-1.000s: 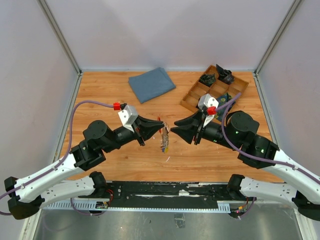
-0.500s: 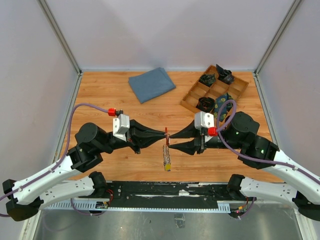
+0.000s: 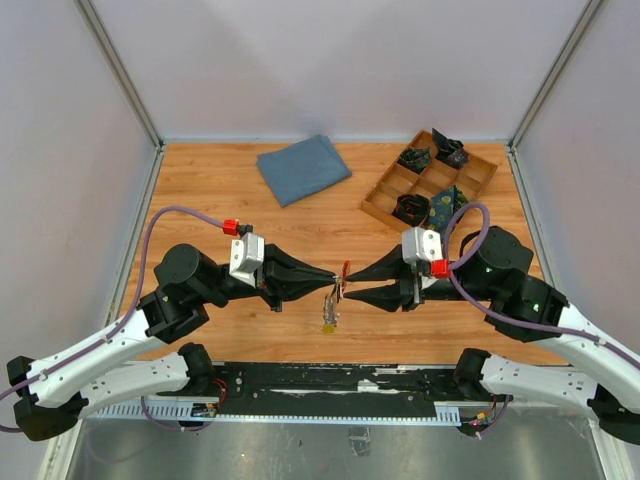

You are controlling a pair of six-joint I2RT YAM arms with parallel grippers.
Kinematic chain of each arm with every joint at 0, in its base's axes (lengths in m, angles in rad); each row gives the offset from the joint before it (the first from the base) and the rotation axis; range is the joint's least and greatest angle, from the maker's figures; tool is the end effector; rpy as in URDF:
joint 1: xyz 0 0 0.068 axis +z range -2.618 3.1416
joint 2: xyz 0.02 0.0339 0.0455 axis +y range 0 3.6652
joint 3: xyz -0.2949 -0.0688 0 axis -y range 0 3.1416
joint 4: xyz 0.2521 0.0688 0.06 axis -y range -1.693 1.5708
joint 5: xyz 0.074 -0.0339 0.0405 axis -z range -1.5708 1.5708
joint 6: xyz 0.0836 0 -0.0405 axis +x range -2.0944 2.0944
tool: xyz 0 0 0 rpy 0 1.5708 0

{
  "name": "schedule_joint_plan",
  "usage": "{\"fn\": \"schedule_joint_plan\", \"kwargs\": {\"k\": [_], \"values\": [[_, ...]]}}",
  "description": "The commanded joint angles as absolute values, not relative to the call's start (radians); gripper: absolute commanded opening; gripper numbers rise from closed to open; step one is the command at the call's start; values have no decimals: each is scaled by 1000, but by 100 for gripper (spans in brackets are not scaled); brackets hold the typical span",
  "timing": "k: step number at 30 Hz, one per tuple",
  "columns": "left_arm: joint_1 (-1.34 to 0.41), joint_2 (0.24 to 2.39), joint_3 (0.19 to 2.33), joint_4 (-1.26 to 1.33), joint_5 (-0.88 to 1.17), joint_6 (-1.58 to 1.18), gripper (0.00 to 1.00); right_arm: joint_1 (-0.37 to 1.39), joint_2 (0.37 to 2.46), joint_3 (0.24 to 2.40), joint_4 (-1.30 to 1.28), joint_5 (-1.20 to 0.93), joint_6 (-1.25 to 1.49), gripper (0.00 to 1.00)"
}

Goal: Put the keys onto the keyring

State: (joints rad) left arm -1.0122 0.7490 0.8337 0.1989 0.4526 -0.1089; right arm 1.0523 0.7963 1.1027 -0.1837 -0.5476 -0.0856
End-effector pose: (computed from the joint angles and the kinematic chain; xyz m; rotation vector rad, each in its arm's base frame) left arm 0.0715 -0.1834 0.4372 0.9706 1.0430 -1.2309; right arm 0.0515 0.1782 0.4753 -1.2145 1.0112 1.1662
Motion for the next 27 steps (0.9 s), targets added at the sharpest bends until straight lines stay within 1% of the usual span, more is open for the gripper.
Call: {"fn": "schedule_joint_plan", "kwargs": {"k": [1, 8, 11, 15, 18, 22, 25, 27], "values": [[-1020, 745, 854, 250, 472, -97, 0, 1043, 772, 1132, -172, -499, -101, 31], [-1020, 745, 857, 248, 480, -97, 0, 1043, 805, 1130, -198, -499, -90, 31], [-1020, 745, 859, 248, 480, -96, 1, 1043, 819, 1134, -199, -519, -84, 29], [-1020, 745, 859, 250, 480, -95, 1, 1043, 834, 1140, -202, -542, -76, 24], [-1020, 745, 859, 250, 480, -95, 0, 1043, 841, 1142, -207, -548, -71, 17], [-1020, 742, 858, 250, 480, -94, 1, 1043, 852, 1155, -222, -552, -69, 3], [-1020, 739, 856, 249, 473, -94, 0, 1043, 865, 1182, -261, -540, -75, 0], [-1020, 736, 857, 245, 466, -91, 0, 1043, 873, 1205, -296, -518, -81, 0]]}}
